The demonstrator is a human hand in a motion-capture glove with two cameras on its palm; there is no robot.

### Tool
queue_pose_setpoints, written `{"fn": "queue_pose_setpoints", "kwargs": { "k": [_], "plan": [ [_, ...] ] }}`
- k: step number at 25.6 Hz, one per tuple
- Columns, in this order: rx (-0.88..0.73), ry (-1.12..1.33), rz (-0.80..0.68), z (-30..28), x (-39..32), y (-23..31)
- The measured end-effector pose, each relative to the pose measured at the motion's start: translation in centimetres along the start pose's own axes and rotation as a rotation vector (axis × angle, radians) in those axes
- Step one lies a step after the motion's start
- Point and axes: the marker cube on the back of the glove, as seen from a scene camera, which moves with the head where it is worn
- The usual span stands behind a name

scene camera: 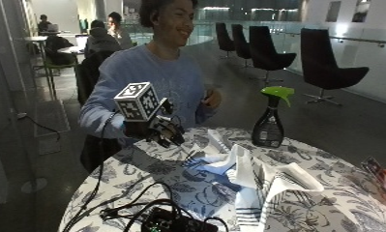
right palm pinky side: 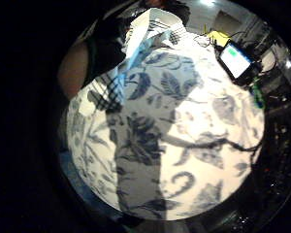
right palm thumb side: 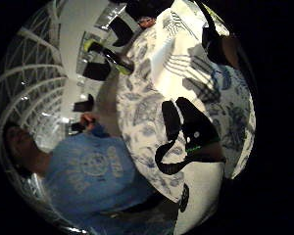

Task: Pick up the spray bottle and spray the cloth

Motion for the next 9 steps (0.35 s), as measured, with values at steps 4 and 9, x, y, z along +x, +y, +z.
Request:
{"fn": "queue_pose_setpoints", "kwargs": {
  "k": [4,9],
  "plan": [
    [0.011,0.023,-0.016,-0.2,1.0,1.2],
    [-0.013,0.056,-0.015,0.4,1.6,2.1]
  ]
}}
